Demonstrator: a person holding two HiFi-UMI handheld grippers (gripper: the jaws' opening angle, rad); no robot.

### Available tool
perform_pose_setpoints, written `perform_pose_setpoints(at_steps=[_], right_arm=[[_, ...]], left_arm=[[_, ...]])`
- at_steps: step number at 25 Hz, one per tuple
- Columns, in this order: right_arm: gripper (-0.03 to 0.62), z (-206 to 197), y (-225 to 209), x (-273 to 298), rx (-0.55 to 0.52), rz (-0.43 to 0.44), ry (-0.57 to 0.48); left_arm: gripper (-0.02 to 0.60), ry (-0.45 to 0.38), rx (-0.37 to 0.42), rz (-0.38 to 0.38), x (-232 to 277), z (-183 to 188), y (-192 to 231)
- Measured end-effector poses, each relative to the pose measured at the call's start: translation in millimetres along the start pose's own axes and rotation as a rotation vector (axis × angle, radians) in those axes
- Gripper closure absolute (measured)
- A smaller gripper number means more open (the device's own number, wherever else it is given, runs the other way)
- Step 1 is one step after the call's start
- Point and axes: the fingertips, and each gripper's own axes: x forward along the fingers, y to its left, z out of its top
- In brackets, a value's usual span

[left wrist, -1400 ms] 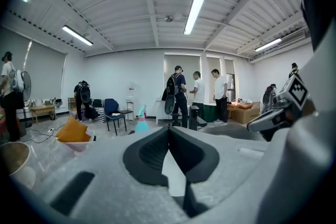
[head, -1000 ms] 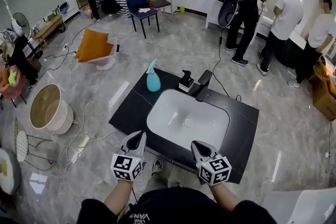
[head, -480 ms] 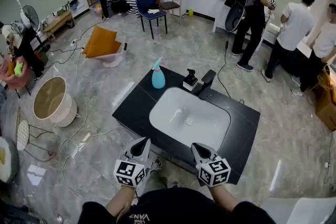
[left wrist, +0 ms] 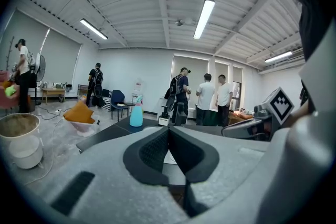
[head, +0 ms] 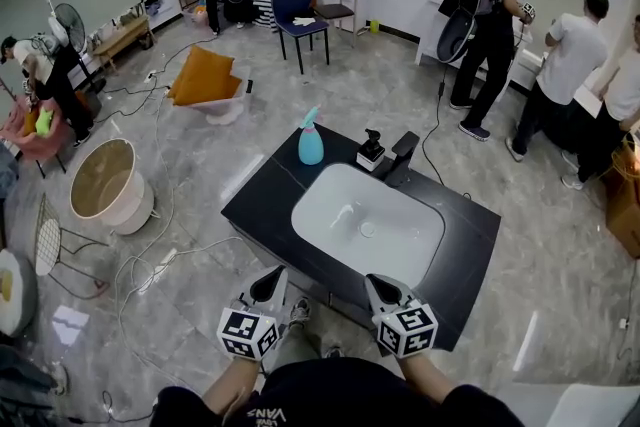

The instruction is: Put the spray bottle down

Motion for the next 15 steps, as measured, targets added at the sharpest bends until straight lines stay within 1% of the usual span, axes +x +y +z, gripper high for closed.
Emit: perform_pose_setpoints(at_steps=[6,15], right_arm=[[0.595,-1.0,4.8,-1.2,-0.006,0.001,0.003],[0.595,0.1,3.9,1.7,-0.011,-0.007,-0.006]], left_arm=[[0.571,-0.003,-0.006,0.003,-4.9,0.5,-1.6],[0.571,-0.016,-0.041,0.003,-6.0,-2.2,1.6]])
